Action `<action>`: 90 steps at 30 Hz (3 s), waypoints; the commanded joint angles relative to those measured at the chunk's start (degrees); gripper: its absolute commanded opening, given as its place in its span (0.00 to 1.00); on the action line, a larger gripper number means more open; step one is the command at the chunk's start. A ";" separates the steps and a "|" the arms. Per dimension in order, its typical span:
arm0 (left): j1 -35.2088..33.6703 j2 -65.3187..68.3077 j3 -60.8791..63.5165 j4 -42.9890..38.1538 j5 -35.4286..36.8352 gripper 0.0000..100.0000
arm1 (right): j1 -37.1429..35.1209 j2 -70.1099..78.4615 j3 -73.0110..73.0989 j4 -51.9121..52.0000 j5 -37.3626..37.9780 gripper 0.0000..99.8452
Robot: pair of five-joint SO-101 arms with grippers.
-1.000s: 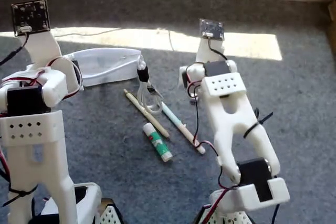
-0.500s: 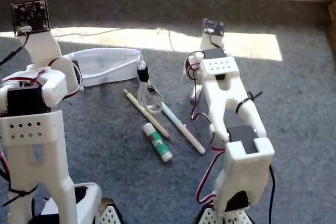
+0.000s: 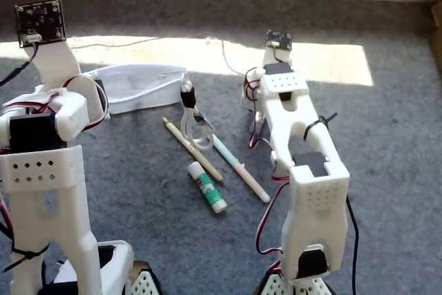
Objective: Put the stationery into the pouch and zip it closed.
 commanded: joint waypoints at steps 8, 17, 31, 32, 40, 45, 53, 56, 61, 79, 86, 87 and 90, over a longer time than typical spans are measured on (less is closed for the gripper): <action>1.10 -0.13 -0.13 0.09 0.53 0.01 | 0.48 2.07 -4.88 3.38 -0.18 0.13; 1.10 -0.22 -0.13 0.09 0.53 0.01 | 1.36 -1.27 -4.88 7.69 3.43 0.02; 1.10 -0.22 -0.13 0.18 0.53 0.01 | 1.27 -5.23 -9.36 23.08 9.14 0.01; 1.10 -0.22 -0.13 0.18 0.53 0.01 | 1.27 -6.11 -9.89 24.40 9.14 0.01; 1.10 -0.22 -0.22 0.09 0.53 0.01 | -0.13 -17.19 -9.80 29.58 9.14 0.01; 1.19 -0.22 -0.75 -0.18 0.62 0.01 | -2.07 -27.03 -7.60 31.16 9.23 0.01; 4.70 -0.31 -0.92 -0.09 0.70 0.01 | -9.98 -44.88 -5.85 31.34 9.23 0.01; 4.62 -0.22 -0.92 -0.18 0.70 0.01 | -13.49 -49.27 -5.93 30.99 9.23 0.01; 4.62 0.13 -2.77 0.09 0.62 0.01 | -17.89 -54.73 -5.93 27.03 9.05 0.01; 4.62 0.22 -5.58 1.76 0.79 0.01 | -32.92 -60.35 -5.76 5.85 13.36 0.01; 4.62 0.22 -5.58 1.76 0.79 0.01 | -32.92 -61.41 -0.22 -3.12 13.71 0.01; 4.62 0.22 -5.58 1.76 0.79 0.01 | -32.92 -62.02 1.54 -4.88 13.71 0.01; 4.62 0.22 -5.58 1.76 0.79 0.01 | -32.92 -64.40 9.63 -11.91 15.82 0.01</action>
